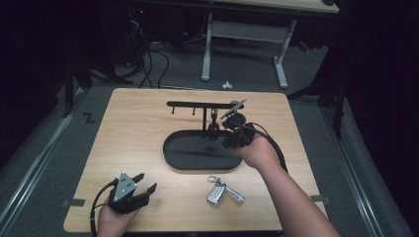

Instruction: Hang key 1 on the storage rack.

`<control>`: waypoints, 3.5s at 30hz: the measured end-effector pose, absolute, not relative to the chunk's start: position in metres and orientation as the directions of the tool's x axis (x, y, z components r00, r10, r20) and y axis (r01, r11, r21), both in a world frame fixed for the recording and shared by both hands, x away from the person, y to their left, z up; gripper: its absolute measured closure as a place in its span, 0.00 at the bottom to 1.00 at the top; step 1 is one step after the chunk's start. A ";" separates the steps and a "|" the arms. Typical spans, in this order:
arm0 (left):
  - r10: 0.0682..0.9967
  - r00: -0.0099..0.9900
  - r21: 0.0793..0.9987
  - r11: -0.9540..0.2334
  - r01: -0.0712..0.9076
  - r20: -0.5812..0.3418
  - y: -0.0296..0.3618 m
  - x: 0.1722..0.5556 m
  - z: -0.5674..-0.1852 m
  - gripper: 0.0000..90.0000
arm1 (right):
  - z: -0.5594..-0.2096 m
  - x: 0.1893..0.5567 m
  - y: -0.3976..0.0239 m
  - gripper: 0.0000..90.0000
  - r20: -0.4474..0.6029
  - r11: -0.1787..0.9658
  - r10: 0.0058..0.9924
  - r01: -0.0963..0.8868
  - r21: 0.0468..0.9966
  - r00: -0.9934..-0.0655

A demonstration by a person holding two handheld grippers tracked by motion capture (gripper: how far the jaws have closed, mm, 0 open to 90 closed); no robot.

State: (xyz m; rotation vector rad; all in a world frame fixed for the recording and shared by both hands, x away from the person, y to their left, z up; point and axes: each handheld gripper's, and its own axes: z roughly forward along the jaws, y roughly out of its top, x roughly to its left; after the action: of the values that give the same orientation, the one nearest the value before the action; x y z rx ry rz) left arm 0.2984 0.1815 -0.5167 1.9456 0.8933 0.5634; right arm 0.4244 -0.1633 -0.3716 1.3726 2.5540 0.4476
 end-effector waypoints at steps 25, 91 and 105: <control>0.756 0.653 0.859 -0.360 0.365 0.039 0.177 0.299 -0.519 0.46 | -0.461 0.371 -0.161 0.65 0.014 0.605 0.778 0.755 0.252 -0.629; 0.736 0.675 0.856 -0.379 0.352 0.049 0.174 0.299 -0.519 0.46 | -0.487 0.361 -0.109 0.90 -0.118 0.772 0.628 0.596 0.223 -0.769; 0.735 0.677 0.856 -0.378 0.351 0.047 0.174 0.299 -0.519 0.46 | -0.484 0.361 -0.114 0.94 -0.043 0.745 0.650 0.624 0.235 -0.759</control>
State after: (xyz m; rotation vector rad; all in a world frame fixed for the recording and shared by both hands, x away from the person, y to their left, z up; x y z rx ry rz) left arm 0.2991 0.1743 -0.5191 1.9883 0.8405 0.5370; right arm 0.3610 -0.1139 -0.4836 1.0336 2.8195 0.3131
